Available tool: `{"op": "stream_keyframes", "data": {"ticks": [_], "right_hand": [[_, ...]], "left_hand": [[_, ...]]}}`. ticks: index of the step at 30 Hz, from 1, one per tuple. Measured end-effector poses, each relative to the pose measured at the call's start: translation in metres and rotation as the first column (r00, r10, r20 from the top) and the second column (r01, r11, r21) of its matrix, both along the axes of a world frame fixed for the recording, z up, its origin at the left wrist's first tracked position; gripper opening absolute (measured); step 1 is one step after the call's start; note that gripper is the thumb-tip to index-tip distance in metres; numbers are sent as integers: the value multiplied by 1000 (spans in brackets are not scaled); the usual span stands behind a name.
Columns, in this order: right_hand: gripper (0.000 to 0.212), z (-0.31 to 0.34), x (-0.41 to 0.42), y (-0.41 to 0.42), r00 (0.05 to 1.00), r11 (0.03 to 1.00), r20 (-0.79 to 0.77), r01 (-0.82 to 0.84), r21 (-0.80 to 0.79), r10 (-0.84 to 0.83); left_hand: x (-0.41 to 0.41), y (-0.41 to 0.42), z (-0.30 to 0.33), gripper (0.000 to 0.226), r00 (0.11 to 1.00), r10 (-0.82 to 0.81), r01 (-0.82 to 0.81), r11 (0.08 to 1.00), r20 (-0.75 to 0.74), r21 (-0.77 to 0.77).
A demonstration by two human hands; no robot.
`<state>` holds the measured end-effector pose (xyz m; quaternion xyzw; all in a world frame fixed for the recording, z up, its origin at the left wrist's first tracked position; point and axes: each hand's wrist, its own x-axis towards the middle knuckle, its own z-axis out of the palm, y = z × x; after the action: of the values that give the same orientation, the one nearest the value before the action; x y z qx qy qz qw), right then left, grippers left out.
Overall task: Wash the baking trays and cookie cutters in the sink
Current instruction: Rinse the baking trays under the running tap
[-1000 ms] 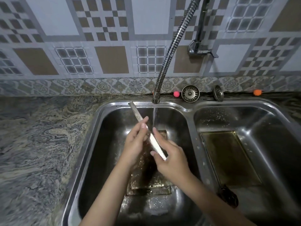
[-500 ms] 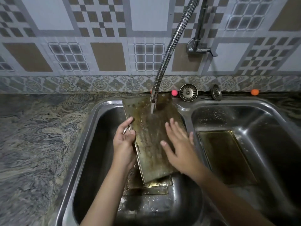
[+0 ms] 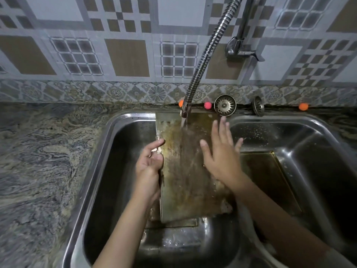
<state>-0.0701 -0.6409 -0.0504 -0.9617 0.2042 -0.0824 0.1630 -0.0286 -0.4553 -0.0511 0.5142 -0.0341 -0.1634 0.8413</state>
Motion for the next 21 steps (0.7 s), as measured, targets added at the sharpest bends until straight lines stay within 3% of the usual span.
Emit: {"op": "stream_keyframes", "data": {"ticks": [3,8,14,19,21], "right_hand": [[67,11,18,14,1000,1000,5,-16,23,16],[66,-16,-19,76,893,894,88,-446,30,442],[69,-16,22,41,993,971,-80,-68,228,88],[61,-12,-8,88,892,879,48,-451,157,449],[62,-22,-21,72,884,876,27,-466,128,467]], "left_hand": [[-5,-8,2,28,1000,10,-10,1000,16,-8],[25,11,16,43,985,171,-170,983,-5,63],[6,15,9,42,993,86,-70,979,-77,193],[6,6,6,45,977,154,-123,971,-145,204],[10,16,4,44,966,159,-122,976,-204,182]]}}
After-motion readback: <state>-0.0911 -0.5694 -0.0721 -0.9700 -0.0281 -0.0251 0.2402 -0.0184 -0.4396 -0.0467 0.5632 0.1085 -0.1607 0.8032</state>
